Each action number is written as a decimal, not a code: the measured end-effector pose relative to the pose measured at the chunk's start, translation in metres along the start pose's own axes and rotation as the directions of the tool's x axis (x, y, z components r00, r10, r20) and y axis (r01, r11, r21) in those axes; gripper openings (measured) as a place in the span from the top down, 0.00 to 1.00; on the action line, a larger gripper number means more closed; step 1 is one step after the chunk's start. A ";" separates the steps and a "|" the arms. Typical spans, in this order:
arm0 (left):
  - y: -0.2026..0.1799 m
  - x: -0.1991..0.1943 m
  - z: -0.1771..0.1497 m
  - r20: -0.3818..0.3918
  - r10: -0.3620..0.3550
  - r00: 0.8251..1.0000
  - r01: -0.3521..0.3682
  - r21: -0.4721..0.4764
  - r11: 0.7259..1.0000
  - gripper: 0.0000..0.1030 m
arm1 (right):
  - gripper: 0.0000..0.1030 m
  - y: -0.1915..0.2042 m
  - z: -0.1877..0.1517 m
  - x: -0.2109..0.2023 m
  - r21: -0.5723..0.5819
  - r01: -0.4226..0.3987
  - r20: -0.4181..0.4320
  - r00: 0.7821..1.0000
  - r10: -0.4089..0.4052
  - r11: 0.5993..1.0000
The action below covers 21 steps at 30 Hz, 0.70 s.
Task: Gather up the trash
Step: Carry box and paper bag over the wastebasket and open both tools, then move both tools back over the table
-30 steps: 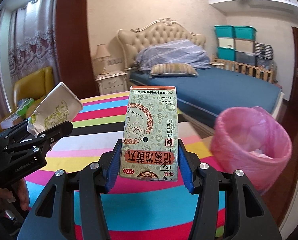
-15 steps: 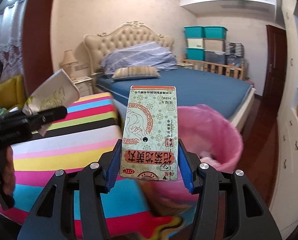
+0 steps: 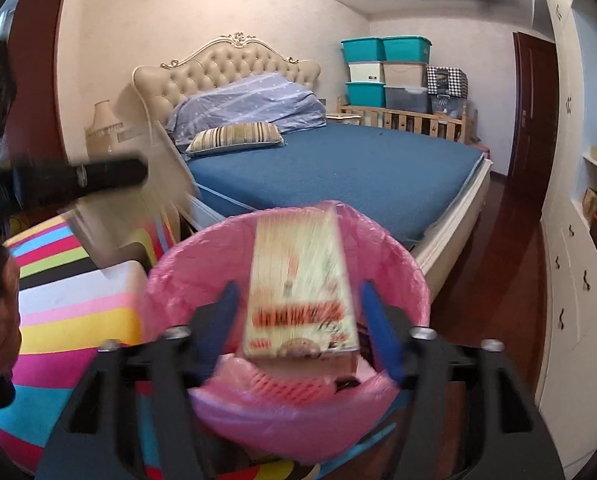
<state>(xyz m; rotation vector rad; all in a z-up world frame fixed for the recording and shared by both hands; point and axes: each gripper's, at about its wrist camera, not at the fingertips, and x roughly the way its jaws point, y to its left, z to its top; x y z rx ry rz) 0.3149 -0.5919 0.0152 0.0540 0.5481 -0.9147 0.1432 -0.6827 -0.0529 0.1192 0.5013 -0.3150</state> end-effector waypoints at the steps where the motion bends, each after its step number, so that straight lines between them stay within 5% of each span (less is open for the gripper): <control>1: -0.001 0.002 0.006 0.009 0.006 1.000 -0.006 -0.004 1.000 0.18 | 0.36 -0.001 0.000 0.000 0.002 0.012 0.001 1.000 -0.012 1.000; 6: 0.013 -0.023 0.017 0.078 0.080 0.994 -0.081 0.009 0.997 0.05 | 0.30 -0.007 -0.002 -0.027 0.031 0.046 0.050 0.998 -0.047 0.998; 12: 0.054 -0.078 -0.003 0.103 0.210 0.972 -0.211 0.005 0.977 0.05 | 0.29 0.014 0.001 -0.050 -0.004 0.024 0.056 0.998 -0.024 1.000; 21: 0.158 -0.201 -0.054 0.146 0.412 0.900 -0.408 -0.058 0.911 0.05 | 0.29 0.109 0.021 -0.052 -0.097 -0.106 0.069 0.991 0.113 0.990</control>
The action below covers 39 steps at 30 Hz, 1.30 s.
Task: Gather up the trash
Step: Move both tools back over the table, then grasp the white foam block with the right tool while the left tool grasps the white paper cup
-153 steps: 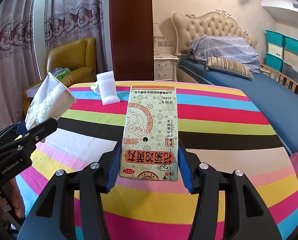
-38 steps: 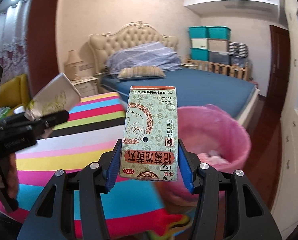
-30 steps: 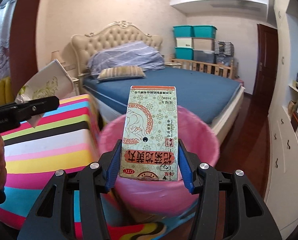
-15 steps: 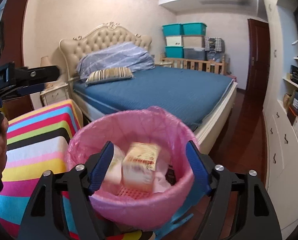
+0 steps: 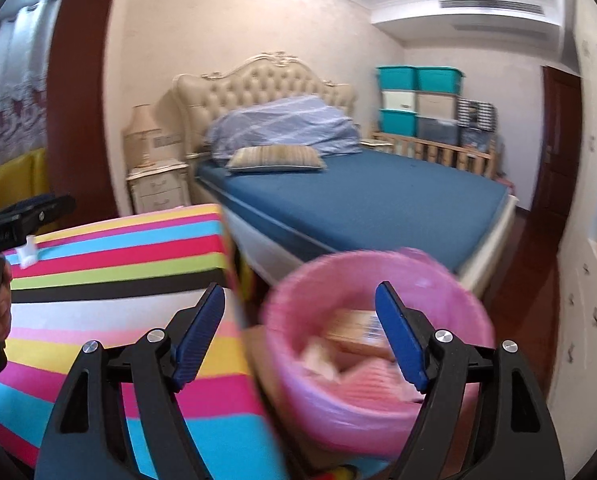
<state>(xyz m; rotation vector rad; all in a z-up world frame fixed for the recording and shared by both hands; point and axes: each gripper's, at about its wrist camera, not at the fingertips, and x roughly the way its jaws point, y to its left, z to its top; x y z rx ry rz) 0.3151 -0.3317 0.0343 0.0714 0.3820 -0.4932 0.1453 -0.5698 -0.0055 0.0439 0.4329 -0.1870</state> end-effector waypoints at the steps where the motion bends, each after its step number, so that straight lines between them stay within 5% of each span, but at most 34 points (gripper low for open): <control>1: 0.016 -0.008 -0.002 0.002 0.022 1.000 -0.022 -0.008 1.000 0.05 | 0.29 0.013 0.003 0.003 -0.006 -0.015 0.001 1.000 0.015 1.000; 9: 0.132 -0.082 -0.040 -0.019 0.267 0.963 -0.267 0.026 0.963 0.05 | 0.25 0.159 0.015 0.030 -0.125 -0.225 -0.040 0.974 0.222 0.966; 15: 0.246 -0.132 -0.060 -0.049 0.446 0.893 -0.449 -0.060 0.892 0.05 | 0.25 0.277 0.012 0.052 -0.227 -0.377 -0.125 0.926 0.357 0.898; 17: 0.286 -0.147 -0.066 -0.070 0.512 0.856 -0.516 -0.093 0.851 0.05 | 0.25 0.311 0.013 0.061 -0.237 -0.424 -0.153 0.905 0.398 0.874; 23: 0.382 -0.173 -0.083 -0.142 0.604 0.785 -0.620 -0.152 0.770 0.05 | 0.25 0.417 0.024 0.105 -0.264 -0.537 -0.244 0.841 0.483 0.802; 30: 0.458 -0.179 -0.103 -0.244 0.601 0.761 -0.645 -0.177 0.744 0.05 | 0.25 0.512 0.032 0.159 -0.265 -0.601 -0.348 0.789 0.506 0.754; 34: 0.465 -0.169 -0.111 -0.266 0.602 0.753 -0.650 -0.156 0.744 0.05 | 0.25 0.550 0.039 0.190 -0.266 -0.605 -0.382 0.781 0.494 0.751; 39: 0.477 -0.153 -0.111 -0.286 0.574 0.767 -0.631 -0.177 0.755 0.05 | 0.28 0.572 0.044 0.217 -0.254 -0.617 -0.426 0.763 0.486 0.745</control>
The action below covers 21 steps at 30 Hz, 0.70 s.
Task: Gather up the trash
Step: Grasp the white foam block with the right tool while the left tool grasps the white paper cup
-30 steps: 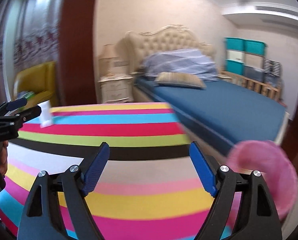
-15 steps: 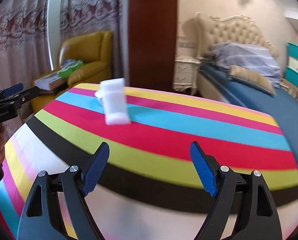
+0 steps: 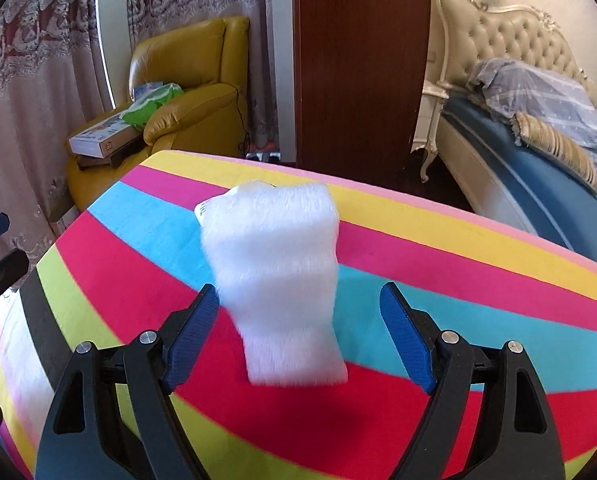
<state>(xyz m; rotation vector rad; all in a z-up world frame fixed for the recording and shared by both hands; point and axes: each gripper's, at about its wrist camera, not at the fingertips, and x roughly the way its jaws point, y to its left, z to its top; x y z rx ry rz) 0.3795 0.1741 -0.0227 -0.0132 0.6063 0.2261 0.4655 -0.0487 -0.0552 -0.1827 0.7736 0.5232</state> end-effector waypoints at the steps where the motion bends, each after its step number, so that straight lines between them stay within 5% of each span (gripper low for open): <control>1: -0.006 0.001 0.000 -0.004 -0.004 1.000 0.004 0.000 1.000 0.05 | 0.43 -0.002 0.001 0.001 0.001 -0.014 -0.003 1.000 0.014 1.000; 2: -0.009 0.005 0.001 -0.008 -0.010 1.000 0.010 0.000 1.000 0.05 | 0.53 -0.003 0.001 0.000 -0.001 -0.032 -0.002 1.000 0.032 1.000; 12: -0.094 0.063 0.042 -0.071 -0.144 0.987 0.144 -0.007 0.990 0.05 | 0.54 -0.045 -0.022 -0.058 0.042 0.021 0.115 0.993 -0.026 0.999; 16: -0.131 0.086 0.054 -0.088 -0.130 0.988 0.125 -0.063 0.990 0.05 | 0.54 -0.066 -0.033 -0.069 0.077 0.030 0.126 0.991 -0.039 0.997; 21: -0.170 0.125 0.067 -0.160 0.001 0.987 -0.017 -0.098 0.995 0.05 | 0.53 -0.092 -0.046 -0.083 0.121 0.012 0.144 0.989 -0.029 0.993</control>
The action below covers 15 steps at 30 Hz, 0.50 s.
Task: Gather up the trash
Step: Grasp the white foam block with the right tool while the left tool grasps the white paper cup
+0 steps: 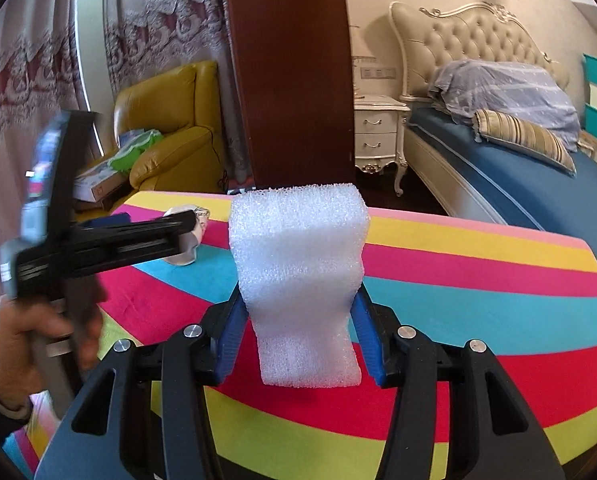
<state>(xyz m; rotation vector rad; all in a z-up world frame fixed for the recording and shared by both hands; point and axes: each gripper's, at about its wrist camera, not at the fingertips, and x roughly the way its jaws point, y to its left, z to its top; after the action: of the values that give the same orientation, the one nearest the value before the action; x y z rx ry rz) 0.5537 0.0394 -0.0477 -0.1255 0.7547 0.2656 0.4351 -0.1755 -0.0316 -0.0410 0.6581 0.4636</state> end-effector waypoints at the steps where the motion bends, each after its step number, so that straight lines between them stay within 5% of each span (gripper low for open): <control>1: -0.006 0.010 0.003 -0.018 0.025 1.000 -0.025 -0.010 1.000 0.05 | 0.53 -0.004 -0.002 -0.002 0.008 -0.002 0.002 1.000 0.002 1.000; 4: -0.015 0.037 0.006 -0.100 0.061 0.993 -0.064 -0.035 0.997 0.06 | 0.53 -0.017 -0.010 -0.008 0.045 -0.005 0.001 1.000 0.005 0.999; 6: -0.020 0.041 0.005 -0.111 0.014 0.994 -0.019 -0.044 0.999 0.32 | 0.53 -0.022 -0.014 -0.014 0.060 -0.008 -0.001 1.000 0.008 0.998; 15: -0.022 -0.025 -0.033 0.021 -0.048 0.999 0.048 0.010 0.999 0.34 | 0.53 -0.024 -0.036 -0.044 0.063 0.024 0.003 1.000 -0.024 0.998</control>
<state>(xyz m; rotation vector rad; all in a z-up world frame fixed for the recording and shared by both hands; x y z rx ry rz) 0.5210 0.0063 -0.0541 -0.1314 0.7309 0.2173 0.3940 -0.2213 -0.0363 0.0114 0.6670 0.4198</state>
